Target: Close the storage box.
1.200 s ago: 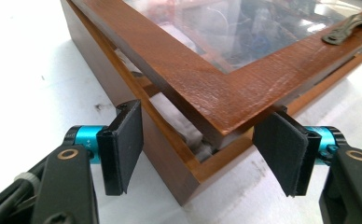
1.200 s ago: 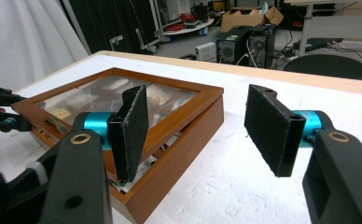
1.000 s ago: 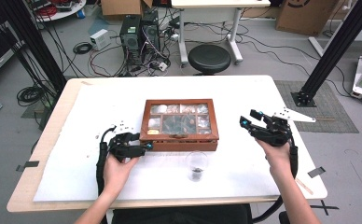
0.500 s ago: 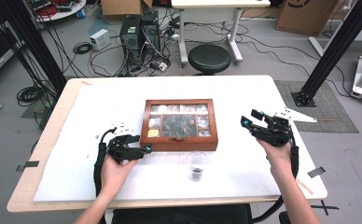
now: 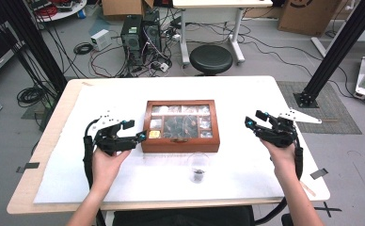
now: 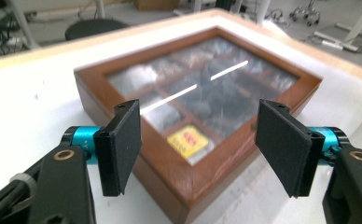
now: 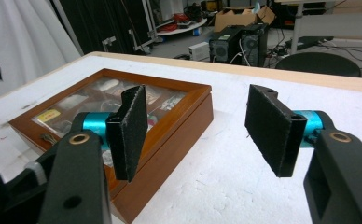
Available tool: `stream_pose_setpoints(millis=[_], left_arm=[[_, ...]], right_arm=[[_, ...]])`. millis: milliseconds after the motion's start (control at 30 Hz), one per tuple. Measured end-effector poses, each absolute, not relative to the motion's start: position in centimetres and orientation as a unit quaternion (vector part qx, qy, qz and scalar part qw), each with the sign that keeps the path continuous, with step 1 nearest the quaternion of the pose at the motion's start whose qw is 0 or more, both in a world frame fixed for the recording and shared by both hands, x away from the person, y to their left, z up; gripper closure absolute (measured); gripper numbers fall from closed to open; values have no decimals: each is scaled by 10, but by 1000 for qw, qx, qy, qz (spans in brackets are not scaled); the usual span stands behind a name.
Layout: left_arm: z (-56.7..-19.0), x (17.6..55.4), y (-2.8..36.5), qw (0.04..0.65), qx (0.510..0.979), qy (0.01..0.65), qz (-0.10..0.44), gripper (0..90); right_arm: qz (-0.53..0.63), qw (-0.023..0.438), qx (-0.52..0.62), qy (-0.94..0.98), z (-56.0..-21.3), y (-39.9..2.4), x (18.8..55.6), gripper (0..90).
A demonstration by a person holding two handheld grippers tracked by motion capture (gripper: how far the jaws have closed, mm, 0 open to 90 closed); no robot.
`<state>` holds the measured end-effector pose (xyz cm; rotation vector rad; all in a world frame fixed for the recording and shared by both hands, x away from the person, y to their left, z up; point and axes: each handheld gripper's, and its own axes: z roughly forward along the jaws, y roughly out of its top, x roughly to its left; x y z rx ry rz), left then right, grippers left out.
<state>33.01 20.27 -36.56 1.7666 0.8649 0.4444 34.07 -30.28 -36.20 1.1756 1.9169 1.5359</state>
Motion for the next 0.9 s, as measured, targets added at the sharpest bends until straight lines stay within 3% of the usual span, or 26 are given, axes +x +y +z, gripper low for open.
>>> stream_pose_setpoints(millis=[333,900], left_arm=[[-345,332,208,557,720,354,214,310],[-342,331,207,562,715,350,224,309]], right_arm=[[549,213,422,689,-361,-304,340,393],[547,216,421,690,-361,-305,341,373]])
